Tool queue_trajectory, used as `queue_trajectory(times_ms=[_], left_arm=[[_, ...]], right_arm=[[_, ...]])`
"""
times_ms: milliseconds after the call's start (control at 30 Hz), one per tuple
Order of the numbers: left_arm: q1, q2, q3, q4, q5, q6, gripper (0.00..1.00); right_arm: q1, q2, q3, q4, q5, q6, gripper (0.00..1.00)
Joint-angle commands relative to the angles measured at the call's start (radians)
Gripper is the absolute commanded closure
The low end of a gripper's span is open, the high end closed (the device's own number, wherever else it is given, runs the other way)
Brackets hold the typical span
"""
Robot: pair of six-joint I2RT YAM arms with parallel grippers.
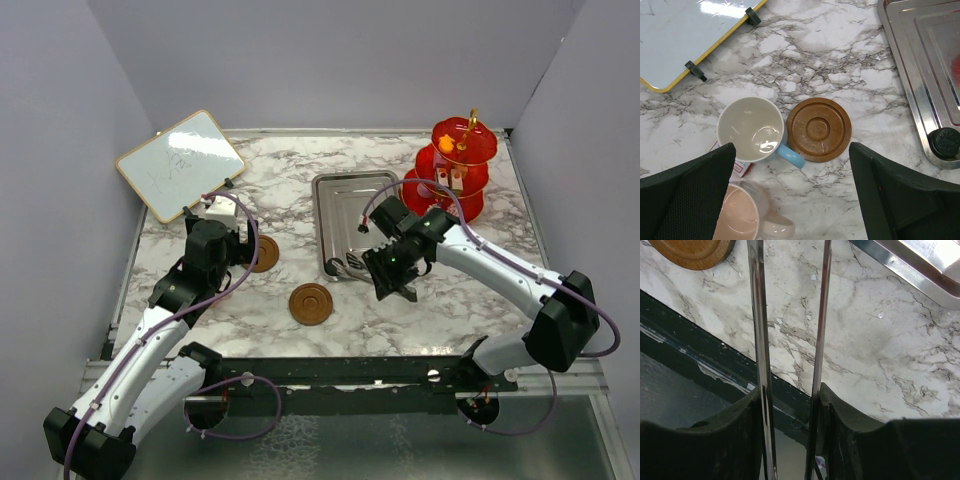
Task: Serve the afternoon tea
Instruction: Adjust the dessert on the tray.
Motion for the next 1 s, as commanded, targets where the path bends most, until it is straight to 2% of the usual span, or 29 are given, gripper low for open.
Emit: queue_trajectory(times_ms=[0, 433, 667, 800, 967], left_arm=[[0.005, -0.009, 0.02, 0.013, 0.006, 0.008, 0.01], [0.005, -0.008, 0.02, 0.013, 0.003, 0.009, 0.01], [0.005, -0.008, 0.02, 0.013, 0.002, 0.009, 0.01], [0.005, -0.01, 0.02, 0.011, -0.001, 0.009, 0.01], [0.007, -0.011, 0.02, 0.011, 0.0, 0.01, 0.01]], right_arm=[[0.015, 0.024, 0.041, 0.022, 0.013, -0.004, 0.58], [0.044, 0.103, 0.074, 0.036, 0.075, -0.012, 0.56], [0.046, 0.125, 0.105, 0.038, 0.188, 0.015, 0.55], [0.047, 0.118, 0.119, 0.045, 0.258, 0.05, 0.58], [0.047, 0.103, 0.128, 0.049, 0.264, 0.057, 0.57]])
